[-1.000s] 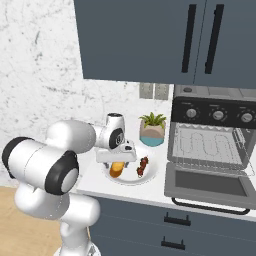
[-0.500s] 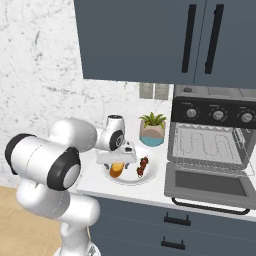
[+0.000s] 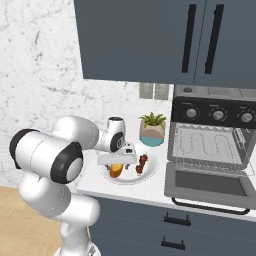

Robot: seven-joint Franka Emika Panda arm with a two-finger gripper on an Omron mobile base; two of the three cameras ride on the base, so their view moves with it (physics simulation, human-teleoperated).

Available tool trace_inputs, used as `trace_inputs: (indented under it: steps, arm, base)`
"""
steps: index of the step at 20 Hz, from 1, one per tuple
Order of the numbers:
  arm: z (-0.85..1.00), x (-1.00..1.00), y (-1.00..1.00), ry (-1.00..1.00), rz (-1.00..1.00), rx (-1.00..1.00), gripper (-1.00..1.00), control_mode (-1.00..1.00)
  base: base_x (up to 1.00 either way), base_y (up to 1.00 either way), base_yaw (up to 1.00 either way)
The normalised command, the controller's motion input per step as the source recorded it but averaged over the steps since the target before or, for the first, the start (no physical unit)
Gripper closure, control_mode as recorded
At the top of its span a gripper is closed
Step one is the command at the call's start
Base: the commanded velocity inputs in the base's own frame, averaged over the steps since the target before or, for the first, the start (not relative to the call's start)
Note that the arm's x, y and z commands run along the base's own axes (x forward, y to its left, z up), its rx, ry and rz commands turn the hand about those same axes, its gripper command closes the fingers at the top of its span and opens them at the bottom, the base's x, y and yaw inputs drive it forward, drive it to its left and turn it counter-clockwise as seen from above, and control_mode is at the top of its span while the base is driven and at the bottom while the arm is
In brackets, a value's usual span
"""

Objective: Pick up the kebab skewer and baguette bread, and place them inside the toaster oven. Close the toaster oven door and start by setting the timer.

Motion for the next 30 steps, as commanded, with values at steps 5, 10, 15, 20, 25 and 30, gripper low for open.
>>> trace_inputs:
  steps: [5,10,15,20,25,30]
  arm:
    - [-0.13,0.03,0.00,-0.02,0.00,0.00,-1.00,-1.00]
    - [-0.02,0.00,0.00,-0.02,0.00,0.00,-1.00,-1.00]
    - [0.00,0.00,0.00,0.00,0.00,0.00,-1.00,-1.00]
    - [0.00,0.00,0.00,0.00,0.00,0.00,-1.00,-1.00]
    - [0.00,0.00,0.00,0.00,0.00,0.00,-1.00,-1.00]
    - [0.00,0.00,0.00,0.00,0.00,0.00,-1.00,-1.00]
  base:
    - [0.00,0.00,0.00]
    - [0.00,0.00,0.00]
    - [0.00,0.00,0.00]
    - [0.00,0.00,0.00]
    - [0.00,0.00,0.00]
    - [0.00,0.00,0.00]
